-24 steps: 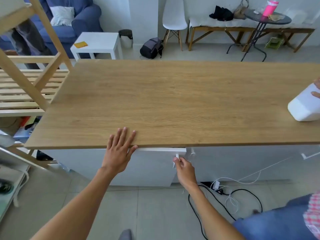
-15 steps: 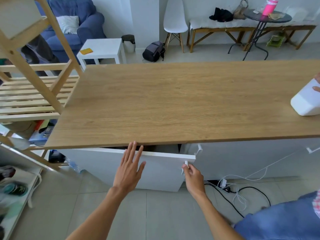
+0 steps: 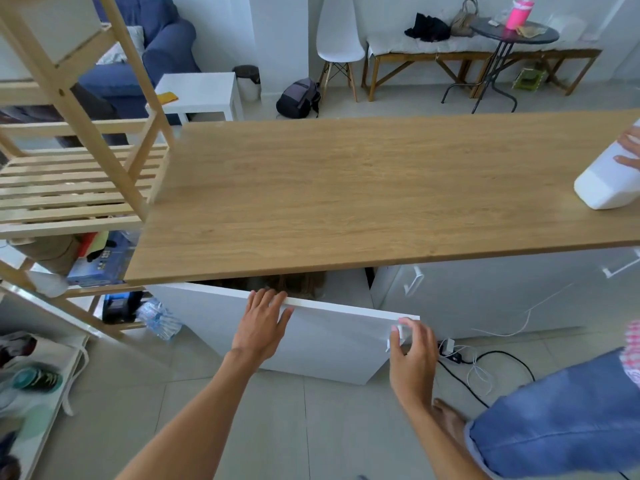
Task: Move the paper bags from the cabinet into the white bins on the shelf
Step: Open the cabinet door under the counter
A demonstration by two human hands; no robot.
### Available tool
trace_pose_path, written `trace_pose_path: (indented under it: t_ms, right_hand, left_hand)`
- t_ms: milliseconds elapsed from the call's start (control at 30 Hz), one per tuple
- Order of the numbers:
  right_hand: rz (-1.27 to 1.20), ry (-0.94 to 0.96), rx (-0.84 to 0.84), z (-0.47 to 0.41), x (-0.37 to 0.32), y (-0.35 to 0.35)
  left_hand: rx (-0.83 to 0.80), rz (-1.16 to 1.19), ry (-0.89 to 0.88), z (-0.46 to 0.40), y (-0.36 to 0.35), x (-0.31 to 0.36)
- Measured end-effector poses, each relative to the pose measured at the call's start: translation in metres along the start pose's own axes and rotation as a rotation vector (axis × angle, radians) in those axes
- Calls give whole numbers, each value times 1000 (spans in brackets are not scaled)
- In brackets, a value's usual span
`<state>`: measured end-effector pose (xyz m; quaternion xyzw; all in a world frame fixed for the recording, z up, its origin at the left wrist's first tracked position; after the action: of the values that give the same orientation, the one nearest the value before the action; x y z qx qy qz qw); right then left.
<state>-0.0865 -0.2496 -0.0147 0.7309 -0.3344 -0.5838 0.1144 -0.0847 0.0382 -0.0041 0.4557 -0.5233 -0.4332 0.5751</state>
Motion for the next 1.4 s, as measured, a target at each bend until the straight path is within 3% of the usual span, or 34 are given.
trace_pose_path:
  t_ms: [67,133,200,400,600,700,833,1033,1133,1400]
  right_hand:
    - [185,209,-174,-16,-11,-10]
    - [322,302,-428,-28,-20,-23]
    - [345,331,-569,-32,-24,-32]
    - [340,345,-500,-14,-33,-28]
    - [362,405,-559,31,-43,-5]
    - [413,475,-631,57,-51,5]
    - [370,597,-824,91,-66,0]
    - [412,928,-1017,145,-91,-29]
    - [367,866,-1172,165,-104,-40]
    - [292,850,-1287,199,-136,-61]
  left_hand:
    - [-1,32,2,-1,1,-1]
    - [-6,38,-7,0,0,-4]
    - [-18,35,-24,1,-2,-7]
    - [-39,30,-80,13,1,-14]
    - [-73,59,-165,46,4,-29]
    - [-105,29,-189,69,9,-45]
    - [-109,-17,-65,87,17,-78]
    - [-174,-77,82,111,24,-114]
    - [-191,-55,102,123,26,-122]
    - [-238,-42,133,154,31,-145]
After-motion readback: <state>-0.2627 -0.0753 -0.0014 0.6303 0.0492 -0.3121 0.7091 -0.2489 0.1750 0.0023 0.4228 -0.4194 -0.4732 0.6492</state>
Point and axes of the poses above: each hand's wrist, its own z-axis away from the middle knuckle, its own y-axis out of the back of the hand, x = y × z, the point moved 1 cm from there along -z, towards the middle knuckle, and after that the axes turned 5 degrees about -z, right-handed, at the moved point
